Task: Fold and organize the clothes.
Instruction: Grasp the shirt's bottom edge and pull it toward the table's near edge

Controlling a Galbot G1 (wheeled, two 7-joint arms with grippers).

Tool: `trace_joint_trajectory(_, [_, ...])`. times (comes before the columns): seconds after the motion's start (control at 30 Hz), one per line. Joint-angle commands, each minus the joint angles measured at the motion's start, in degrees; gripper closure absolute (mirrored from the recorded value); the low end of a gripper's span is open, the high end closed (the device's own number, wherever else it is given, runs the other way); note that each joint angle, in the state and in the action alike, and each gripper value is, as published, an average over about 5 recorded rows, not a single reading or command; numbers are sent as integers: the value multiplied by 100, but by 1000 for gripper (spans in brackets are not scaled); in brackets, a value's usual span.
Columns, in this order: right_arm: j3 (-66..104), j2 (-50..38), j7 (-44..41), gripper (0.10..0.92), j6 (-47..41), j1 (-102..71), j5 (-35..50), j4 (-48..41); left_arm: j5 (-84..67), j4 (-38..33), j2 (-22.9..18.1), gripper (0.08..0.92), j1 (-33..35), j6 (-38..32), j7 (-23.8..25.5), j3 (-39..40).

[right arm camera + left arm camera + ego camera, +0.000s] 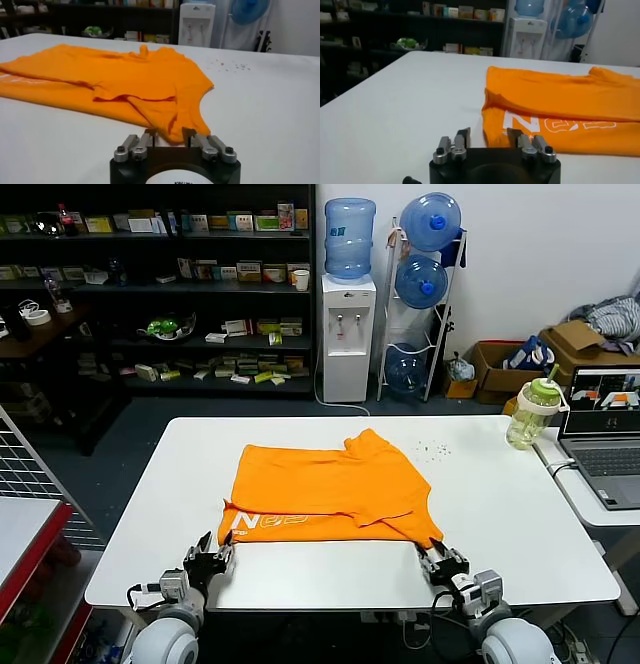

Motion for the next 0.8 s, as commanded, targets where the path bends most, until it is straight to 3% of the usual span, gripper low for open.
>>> trace_joint_trajectory(0.03, [22,-3,-25,747,48,-23,-2,-18,48,119,-26,562,-28,-32,15,25])
trace_joint_trajectory(0.23, [52,-54,-5,892,113,-49,12,102,98,92,-44,735,-48,-43,-23,45])
trace_joint_trajectory(0.4, [133,-183,105,901,99,-151,212,315,85,-1,-11,876,-29,-35,-70,40])
trace_joint_trajectory(0.53, [273,-415,271,901,-27,-355,612,683,-109,-250,148,910,64,51,-219,37])
trace_joint_trajectory(0.8, [778,-940,448,901,-318,-1365,1250,1499,-1232,-1237,967,910,662,534,-576,-273])
